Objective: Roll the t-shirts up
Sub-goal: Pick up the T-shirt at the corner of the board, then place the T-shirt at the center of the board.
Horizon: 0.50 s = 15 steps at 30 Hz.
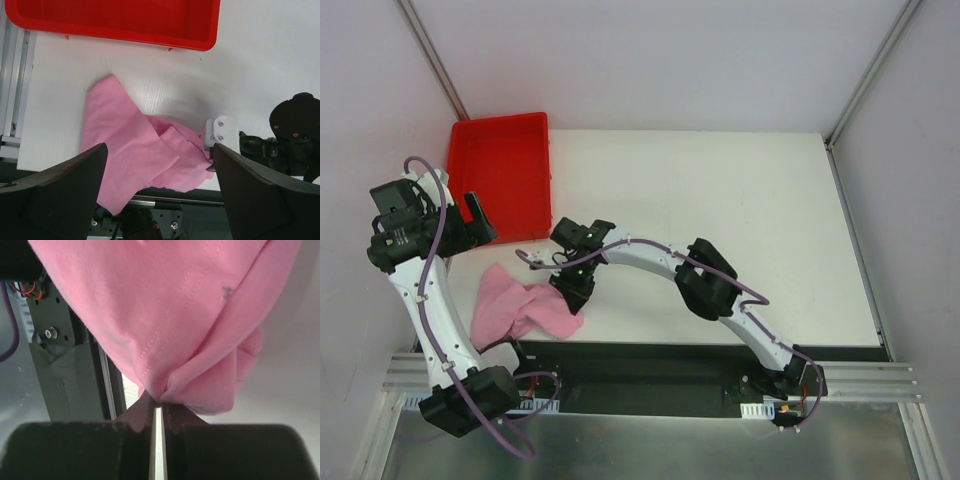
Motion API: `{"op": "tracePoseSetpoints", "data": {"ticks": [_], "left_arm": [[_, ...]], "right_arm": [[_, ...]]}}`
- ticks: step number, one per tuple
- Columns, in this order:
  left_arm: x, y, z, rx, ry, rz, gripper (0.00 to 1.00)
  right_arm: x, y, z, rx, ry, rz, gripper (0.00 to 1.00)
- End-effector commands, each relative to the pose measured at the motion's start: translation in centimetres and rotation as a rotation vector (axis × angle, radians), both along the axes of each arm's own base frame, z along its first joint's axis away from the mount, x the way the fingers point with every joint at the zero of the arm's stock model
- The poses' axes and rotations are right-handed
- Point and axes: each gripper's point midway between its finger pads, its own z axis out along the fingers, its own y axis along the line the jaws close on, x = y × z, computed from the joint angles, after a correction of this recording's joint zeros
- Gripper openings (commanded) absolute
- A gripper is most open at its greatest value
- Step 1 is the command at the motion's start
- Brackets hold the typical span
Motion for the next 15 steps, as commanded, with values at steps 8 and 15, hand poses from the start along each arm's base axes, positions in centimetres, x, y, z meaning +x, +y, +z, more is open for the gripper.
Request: {"op": "tracePoseSetpoints", "data": {"ticks": [8, 15], "left_arm": [[2.4, -0.9, -0.9, -0.054, -0.040, -0.163, 0.84], [2.5, -5.1, -5.8, 0.056, 0.041, -0.511, 0.81]], "right_arm": [[5.4, -11.8, 21.6, 0.231, -0.248, -0.109, 0.01], [6.5, -21.3, 27.8, 0.282, -0.451, -0.241, 0.01]]}}
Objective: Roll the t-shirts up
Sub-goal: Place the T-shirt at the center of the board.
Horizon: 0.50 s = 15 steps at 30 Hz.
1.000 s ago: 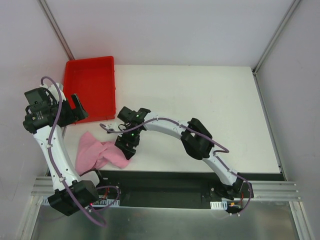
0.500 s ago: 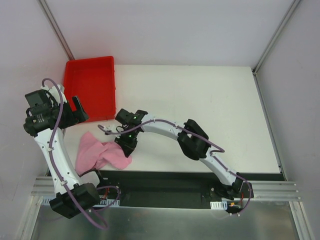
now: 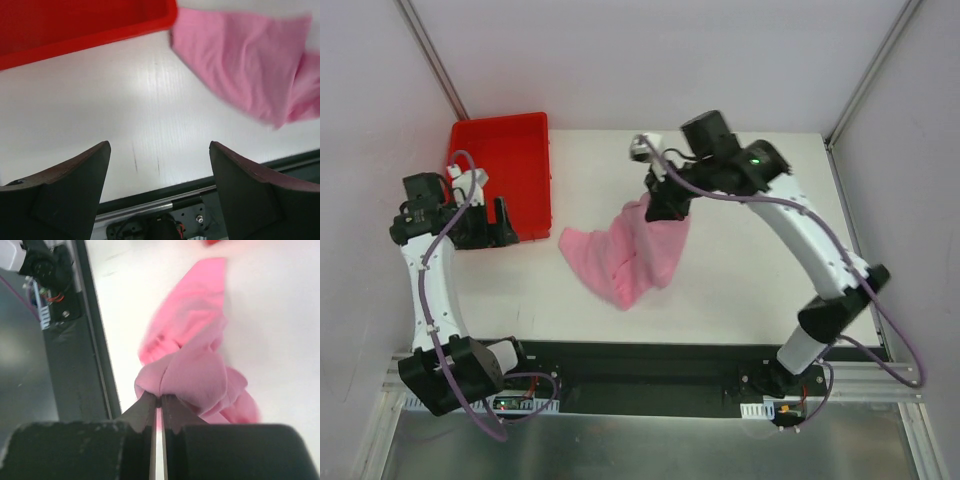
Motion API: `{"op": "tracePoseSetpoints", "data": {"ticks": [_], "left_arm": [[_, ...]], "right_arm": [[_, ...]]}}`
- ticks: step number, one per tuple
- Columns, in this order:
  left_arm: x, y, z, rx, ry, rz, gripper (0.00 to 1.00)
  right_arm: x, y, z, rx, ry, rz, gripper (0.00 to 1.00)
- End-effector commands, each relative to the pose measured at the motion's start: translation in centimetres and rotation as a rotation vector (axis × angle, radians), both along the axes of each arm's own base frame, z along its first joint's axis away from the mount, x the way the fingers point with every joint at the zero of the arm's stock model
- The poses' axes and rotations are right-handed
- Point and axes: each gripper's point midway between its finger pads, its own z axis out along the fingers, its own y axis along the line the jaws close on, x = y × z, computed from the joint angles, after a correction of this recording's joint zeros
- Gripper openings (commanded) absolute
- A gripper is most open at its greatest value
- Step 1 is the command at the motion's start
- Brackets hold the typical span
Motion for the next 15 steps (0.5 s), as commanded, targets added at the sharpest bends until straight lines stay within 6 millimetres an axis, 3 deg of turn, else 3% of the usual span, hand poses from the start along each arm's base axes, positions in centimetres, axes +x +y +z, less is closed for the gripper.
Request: {"op": "tracePoseSetpoints", "data": {"ticks": [1, 2, 4, 6, 8, 12, 14, 15], "left_arm": [[0.0, -3.9, -1.9, 0.093, -0.031, -0.292, 0.81], [-0.1, -5.4, -2.1, 0.095, -0.034, -0.356, 0.81], [0.3, -6.8, -2.4, 0.074, -0.027, -0.387, 0.81], [1.1, -8.3, -2.6, 0.014, 0.002, -0.392, 0.81], [2.0, -9.5, -2.8, -0.045, 0.010, -0.386, 0.80], [3.7, -12.5, -4.6, -0.152, 0.091, -0.401, 0.77], [4.8, -13.6, -5.9, -0.155, 0.135, -0.423, 0.76], [5.9, -14.7, -5.2, -0.150, 0.115, -0.449, 0.76]], "right_arm": [[-2.5, -5.1, 1.2, -0.038, -0.088, -0.006, 0.01], [-2.7, -5.7, 0.6, -0.078, -0.081, 0.004, 0.01], [-2.4, -5.5, 1.8, -0.059, -0.068, -0.033, 0.01], [-0.5, -4.4, 4.9, 0.043, -0.161, -0.106, 0.01], [1.4, -4.7, 5.4, 0.028, -0.210, -0.174, 0.01], [4.8, -7.8, 3.8, 0.016, -0.119, -0.338, 0.01], [6.7, -10.7, 1.5, -0.050, -0.075, -0.442, 0.01], [7.4, -11.9, 0.4, -0.082, -0.063, -0.477, 0.01]]}}
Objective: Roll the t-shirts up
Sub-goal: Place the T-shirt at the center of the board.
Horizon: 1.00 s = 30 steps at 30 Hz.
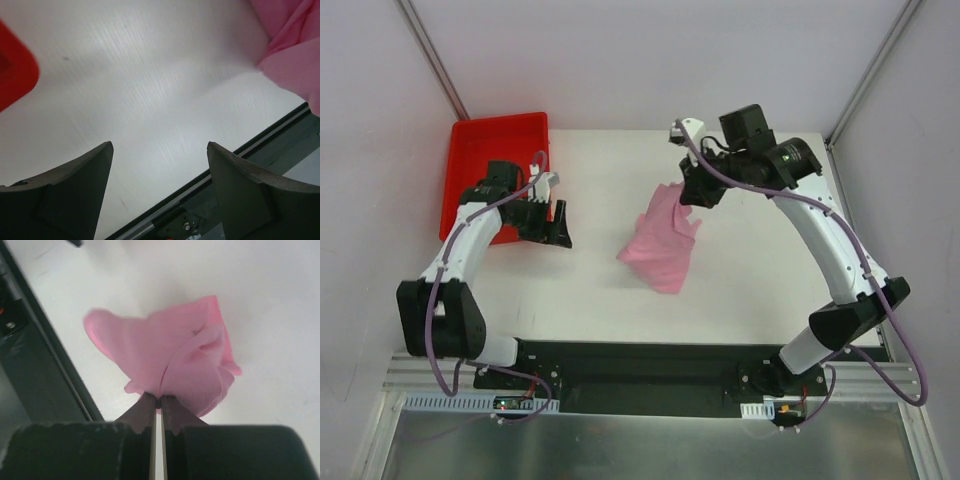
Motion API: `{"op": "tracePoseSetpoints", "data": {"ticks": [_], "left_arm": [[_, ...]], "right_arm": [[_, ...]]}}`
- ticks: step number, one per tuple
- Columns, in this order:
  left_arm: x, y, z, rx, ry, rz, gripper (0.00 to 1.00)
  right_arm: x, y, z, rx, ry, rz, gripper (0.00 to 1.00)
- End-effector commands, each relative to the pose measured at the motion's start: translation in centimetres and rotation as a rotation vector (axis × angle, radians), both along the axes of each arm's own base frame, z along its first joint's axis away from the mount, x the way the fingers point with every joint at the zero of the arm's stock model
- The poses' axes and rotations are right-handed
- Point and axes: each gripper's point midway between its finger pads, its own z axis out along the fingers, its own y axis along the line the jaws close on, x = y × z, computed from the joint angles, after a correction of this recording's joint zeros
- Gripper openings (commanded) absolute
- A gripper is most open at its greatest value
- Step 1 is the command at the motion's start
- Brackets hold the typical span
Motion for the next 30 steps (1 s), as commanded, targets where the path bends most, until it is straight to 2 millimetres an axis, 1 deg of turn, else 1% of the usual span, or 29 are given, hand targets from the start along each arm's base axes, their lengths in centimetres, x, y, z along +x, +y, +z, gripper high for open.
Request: {"op": "tracePoseSetpoints", "data": {"ticks": [1, 2, 3, 4, 5, 6, 7, 8, 10, 11, 12, 13, 14, 15, 16, 17, 18, 19, 20, 21, 22, 23, 24, 25, 26, 27, 28, 29, 30], "left_arm": [[3.9, -3.7, 1.0, -0.058, -0.013, -0.037, 0.75], [4.7, -4.2, 0.0, -0.052, 0.024, -0.041, 0.75], [6.0, -4.6, 1.0, -0.051, -0.003, -0.038, 0.75], [6.4, -5.3, 1.1, -0.054, -0.006, -0.053, 0.75], [7.0, -5.6, 0.8, -0.049, 0.000, -0.059, 0.75], [7.8, -5.6, 1.5, -0.036, -0.028, -0.059, 0.75], [7.9, -5.8, 1.5, -0.028, -0.034, -0.066, 0.74], [8.0, -5.7, 1.6, -0.020, -0.041, -0.068, 0.75], [8.0, -5.4, 1.5, -0.002, -0.045, -0.064, 0.75], [7.8, -5.3, 1.7, 0.004, -0.047, -0.065, 0.74], [7.4, -5.2, 1.4, 0.010, -0.040, -0.068, 0.75], [7.2, -5.1, 1.5, 0.014, -0.040, -0.068, 0.74], [6.6, -4.9, 1.6, 0.017, -0.037, -0.067, 0.74], [6.3, -4.9, 1.9, 0.019, -0.045, -0.073, 0.74], [6.0, -4.7, 2.1, 0.022, -0.051, -0.079, 0.75], [5.3, -4.6, 2.5, 0.026, -0.057, -0.085, 0.75], [5.0, -4.5, 2.5, 0.035, -0.065, -0.098, 0.75], [4.9, -4.3, 2.7, 0.044, -0.073, -0.104, 0.75], [4.7, -3.9, 2.7, 0.063, -0.080, -0.100, 0.75], [4.4, -3.7, 2.8, 0.077, -0.078, -0.105, 0.75], [4.2, -3.5, 2.8, 0.087, -0.078, -0.108, 0.75], [4.1, -3.2, 2.9, 0.103, -0.086, -0.108, 0.75], [3.8, -3.0, 2.9, 0.113, -0.084, -0.110, 0.75], [3.8, -2.9, 3.2, 0.119, -0.097, -0.111, 0.75], [3.6, -2.7, 3.0, 0.129, -0.094, -0.109, 0.75], [3.5, -2.6, 3.0, 0.132, -0.095, -0.108, 0.75], [3.3, -2.5, 3.1, 0.134, -0.099, -0.109, 0.75], [3.1, -2.4, 2.8, 0.139, -0.093, -0.108, 0.75], [3.0, -2.4, 2.7, 0.142, -0.090, -0.107, 0.75]], "right_arm": [[4.0, -6.1, -4.0, -0.082, 0.080, -0.260, 0.01], [5.3, -9.0, -5.4, -0.112, 0.113, -0.349, 0.01], [6.0, -10.6, -7.5, -0.145, 0.166, -0.404, 0.01], [6.4, -12.3, -8.8, -0.167, 0.209, -0.468, 0.12], [6.6, -15.1, -10.4, -0.199, 0.268, -0.574, 0.30], [6.6, -16.2, -10.2, -0.208, 0.261, -0.611, 0.60], [6.6, -17.0, -9.9, -0.219, 0.240, -0.630, 0.66], [6.5, -17.1, -9.5, -0.226, 0.216, -0.623, 0.69], [5.8, -16.2, -8.2, -0.201, 0.173, -0.542, 0.70], [5.0, -14.4, -7.9, -0.176, 0.165, -0.454, 0.70], [4.2, -13.6, -8.6, -0.201, 0.151, -0.362, 0.68], [3.0, -12.8, -8.7, -0.217, 0.130, -0.282, 0.67], [1.5, -10.7, -9.1, -0.232, 0.107, -0.165, 0.64], [-0.2, -10.4, -11.6, -0.281, 0.103, -0.044, 0.64], [-0.6, -9.5, -11.3, -0.266, 0.023, 0.012, 0.64], [-1.7, -8.3, -12.6, -0.279, 0.003, 0.086, 0.63], [-2.6, -8.2, -14.8, -0.304, 0.014, 0.125, 0.63], [-2.0, -7.4, -15.4, -0.301, -0.035, 0.154, 0.63], [-2.0, -7.0, -17.0, -0.334, -0.025, 0.182, 0.62], [-1.5, -6.8, -17.9, -0.350, -0.025, 0.186, 0.61], [-0.6, -6.4, -18.5, -0.356, -0.049, 0.182, 0.61], [0.2, -6.4, -19.9, -0.392, -0.039, 0.182, 0.60], [0.9, -6.2, -20.3, -0.404, -0.051, 0.185, 0.60], [2.3, -6.1, -20.3, -0.428, -0.094, 0.193, 0.59], [3.1, -6.0, -21.3, -0.452, -0.081, 0.196, 0.58], [3.8, -6.0, -21.7, -0.463, -0.085, 0.194, 0.57], [4.8, -5.7, -21.4, -0.465, -0.101, 0.190, 0.56], [5.2, -5.6, -21.7, -0.472, -0.101, 0.194, 0.54], [5.6, -5.6, -22.9, -0.489, -0.084, 0.202, 0.53]]}}
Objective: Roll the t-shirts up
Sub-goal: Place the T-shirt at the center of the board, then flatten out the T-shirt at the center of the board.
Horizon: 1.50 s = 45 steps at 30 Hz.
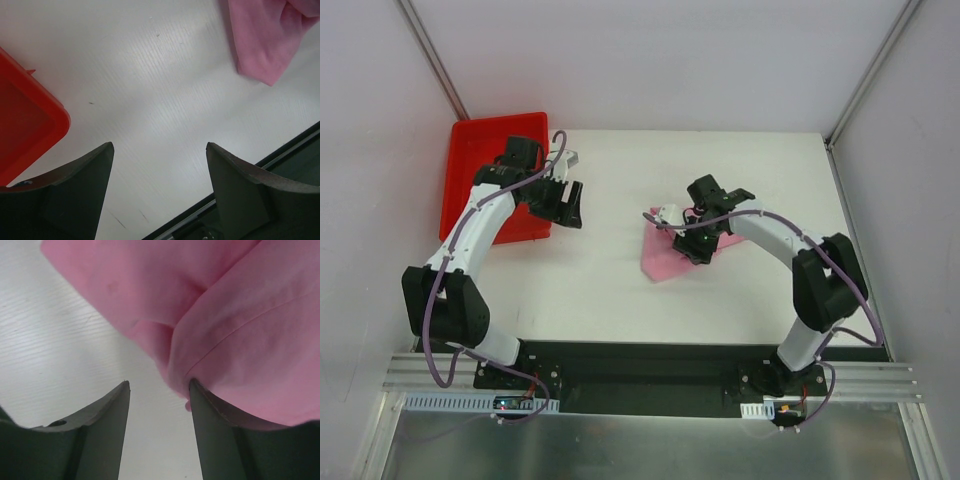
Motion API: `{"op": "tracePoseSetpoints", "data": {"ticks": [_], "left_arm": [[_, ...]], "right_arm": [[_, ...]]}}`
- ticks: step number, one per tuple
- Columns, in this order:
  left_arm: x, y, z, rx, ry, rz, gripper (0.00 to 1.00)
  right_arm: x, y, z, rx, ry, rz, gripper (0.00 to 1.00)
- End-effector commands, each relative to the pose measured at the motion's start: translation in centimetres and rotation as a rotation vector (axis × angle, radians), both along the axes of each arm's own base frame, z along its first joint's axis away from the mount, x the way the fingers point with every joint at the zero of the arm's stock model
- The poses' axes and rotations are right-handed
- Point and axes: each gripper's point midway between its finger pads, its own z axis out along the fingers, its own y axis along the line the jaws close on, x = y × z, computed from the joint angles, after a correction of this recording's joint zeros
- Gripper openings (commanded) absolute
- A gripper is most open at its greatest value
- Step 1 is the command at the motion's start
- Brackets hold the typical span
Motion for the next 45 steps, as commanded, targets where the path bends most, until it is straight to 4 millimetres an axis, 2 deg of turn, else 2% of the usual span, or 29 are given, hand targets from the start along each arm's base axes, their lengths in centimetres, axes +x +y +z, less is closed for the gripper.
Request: {"op": "tracePoseSetpoints", "data": {"ticks": [1, 4, 5, 7, 9, 10, 12, 16, 18, 19, 21, 22, 25, 26, 27, 28, 29, 30, 31, 32, 33, 34, 35, 36, 37, 39, 42, 44, 45], "left_arm": [[-1.7, 1.1, -0.2, 0.048, 0.009, -0.001, 0.75], [-2.1, 1.4, -0.4, 0.062, 0.007, -0.001, 0.75], [-2.2, 1.6, -0.6, 0.070, 0.009, -0.001, 0.75], [-2.3, 1.8, -0.6, 0.073, 0.008, 0.004, 0.75], [-2.2, 2.1, -0.8, 0.076, 0.015, 0.013, 0.75], [-2.1, 2.1, -0.9, 0.076, 0.016, 0.015, 0.75], [-1.9, 2.4, -0.8, 0.076, 0.015, 0.023, 0.75], [-1.4, 2.1, -0.8, 0.061, 0.024, 0.026, 0.75], [-1.2, 1.8, -0.8, 0.049, 0.032, 0.023, 0.75], [-0.9, 1.7, -0.7, 0.042, 0.037, 0.029, 0.75], [-0.6, 1.5, -0.7, 0.028, 0.043, 0.027, 0.75], [-0.2, 1.3, -0.5, 0.023, 0.041, 0.023, 0.75], [0.5, 1.1, -0.1, 0.014, 0.031, 0.024, 0.74], [0.7, 0.9, 0.2, 0.005, 0.024, 0.018, 0.74], [0.9, 0.8, 0.5, -0.001, 0.019, 0.016, 0.74], [0.9, 0.7, 0.7, -0.008, 0.012, 0.009, 0.74], [1.0, 0.5, 0.9, -0.015, 0.009, 0.003, 0.74], [1.0, 0.3, 1.1, -0.029, 0.008, -0.004, 0.74], [1.1, 0.1, 1.1, -0.035, 0.009, -0.009, 0.73], [1.1, 0.0, 1.1, -0.042, 0.011, -0.012, 0.73], [0.9, -0.3, 1.1, -0.061, 0.019, -0.024, 0.73], [0.7, -0.7, 1.0, -0.071, 0.025, -0.039, 0.73], [0.5, -1.0, 0.9, -0.080, 0.030, -0.051, 0.73], [-0.1, -1.6, 0.4, -0.097, 0.051, -0.075, 0.73], [-0.4, -2.0, 0.1, -0.100, 0.059, -0.093, 0.73], [-1.2, -3.4, -1.2, -0.099, 0.089, -0.148, 0.72], [-1.3, -6.1, -2.8, -0.067, 0.093, -0.227, 0.71], [-0.7, -7.4, -3.8, 0.003, 0.073, -0.249, 0.70], [-0.4, -9.0, -4.6, 0.030, 0.066, -0.288, 0.69]], "right_arm": [[5.1, 1.1, 0.6, -0.019, -0.146, 0.043, 0.52], [6.0, 0.8, -0.7, -0.066, -0.152, 0.056, 0.44], [6.2, 0.8, -0.7, -0.072, -0.160, 0.053, 0.34], [6.6, 0.6, -0.6, -0.084, -0.177, 0.045, 0.26], [6.5, 0.3, -0.6, -0.091, -0.177, 0.039, 0.11], [6.3, 0.5, 0.0, -0.073, -0.179, 0.041, 0.02], [5.7, 1.2, 2.1, -0.018, -0.175, 0.029, 0.01], [4.1, 4.7, 10.8, 0.211, -0.206, 0.021, 0.01], [3.5, 5.4, 15.8, 0.299, -0.250, 0.002, 0.01], [3.7, 6.5, 20.8, 0.401, -0.306, -0.021, 0.01], [3.2, 6.7, 25.6, 0.481, -0.351, -0.046, 0.01], [3.2, 6.7, 30.8, 0.557, -0.449, -0.051, 0.01], [3.4, 5.3, 36.4, 0.641, -0.550, -0.141, 0.01], [3.8, 4.6, 37.4, 0.661, -0.574, -0.175, 0.01], [4.9, 3.1, 37.4, 0.663, -0.574, -0.236, 0.01], [5.7, 2.3, 36.4, 0.650, -0.552, -0.277, 0.01], [6.3, 1.4, 35.2, 0.634, -0.512, -0.332, 0.01], [8.1, -0.9, 33.4, 0.610, -0.473, -0.417, 0.01], [9.0, -2.0, 31.2, 0.592, -0.412, -0.472, 0.01], [9.7, -3.2, 27.3, 0.554, -0.302, -0.553, 0.01], [11.1, -6.0, 24.1, 0.516, -0.235, -0.652, 0.01], [11.6, -7.4, 21.7, 0.492, -0.174, -0.716, 0.01], [11.6, -9.0, 18.0, 0.455, -0.089, -0.789, 0.01], [12.1, -11.8, 16.4, 0.447, -0.050, -0.901, 0.01], [12.2, -12.4, 14.3, 0.425, 0.001, -0.941, 0.01], [12.0, -15.7, 11.9, 0.410, 0.066, -1.074, 0.01], [11.1, -16.3, 10.7, 0.393, 0.109, -1.089, 0.01], [11.1, -16.1, 11.0, 0.410, 0.109, -1.092, 0.01], [11.1, -15.9, 11.2, 0.422, 0.108, -1.095, 0.01]]}}
